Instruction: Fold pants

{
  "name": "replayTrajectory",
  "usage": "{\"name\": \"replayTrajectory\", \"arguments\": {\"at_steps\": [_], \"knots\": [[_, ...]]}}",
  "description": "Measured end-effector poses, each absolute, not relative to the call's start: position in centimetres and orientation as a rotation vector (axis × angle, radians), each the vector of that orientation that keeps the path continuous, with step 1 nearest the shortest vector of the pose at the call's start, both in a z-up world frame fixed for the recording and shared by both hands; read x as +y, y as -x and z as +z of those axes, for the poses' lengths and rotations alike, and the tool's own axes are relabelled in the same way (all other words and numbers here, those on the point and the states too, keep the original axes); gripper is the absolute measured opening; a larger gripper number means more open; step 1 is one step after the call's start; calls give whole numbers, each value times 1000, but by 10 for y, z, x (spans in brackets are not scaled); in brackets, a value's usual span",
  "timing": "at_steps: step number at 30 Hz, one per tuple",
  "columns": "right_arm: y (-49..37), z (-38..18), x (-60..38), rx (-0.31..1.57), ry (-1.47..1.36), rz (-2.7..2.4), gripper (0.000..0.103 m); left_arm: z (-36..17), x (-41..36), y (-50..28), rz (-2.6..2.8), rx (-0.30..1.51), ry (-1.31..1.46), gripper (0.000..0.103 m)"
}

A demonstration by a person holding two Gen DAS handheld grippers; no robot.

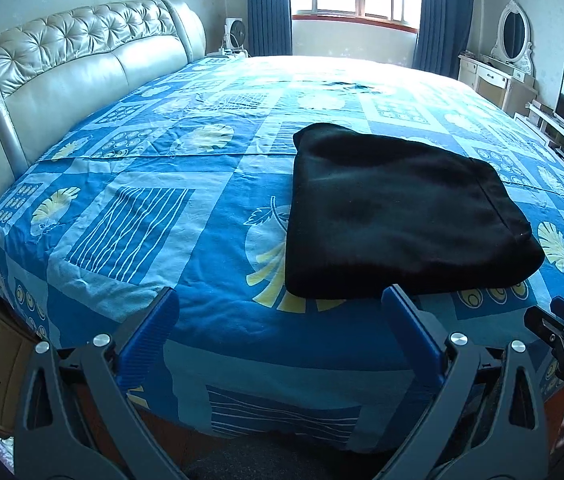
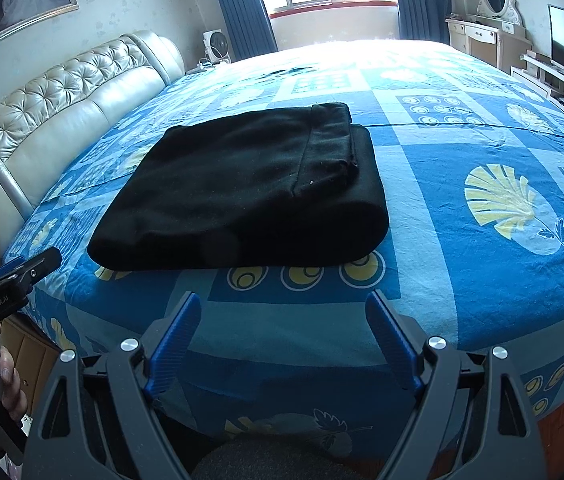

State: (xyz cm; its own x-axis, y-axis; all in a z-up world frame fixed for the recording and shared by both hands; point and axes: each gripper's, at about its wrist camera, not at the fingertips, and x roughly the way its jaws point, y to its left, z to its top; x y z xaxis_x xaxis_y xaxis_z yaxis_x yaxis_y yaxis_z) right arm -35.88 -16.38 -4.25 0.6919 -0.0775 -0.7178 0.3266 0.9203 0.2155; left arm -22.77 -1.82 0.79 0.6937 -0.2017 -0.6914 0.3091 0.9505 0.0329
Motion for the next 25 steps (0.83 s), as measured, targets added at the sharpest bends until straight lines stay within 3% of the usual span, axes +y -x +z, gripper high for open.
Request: {"name": "replayTrajectory", "arguments": {"at_steps": [12,19,25], "knots": [[359,-44,-162,784,-348,-222,83,8,-13,221,-257,778,-113,101],[358,-43,-164,790,-361,-208,83,25,-4,216,-284,693,-92,101],[335,-10,-200,733,-362,-207,84,27,9,144,-232,709,-122,101]]}}
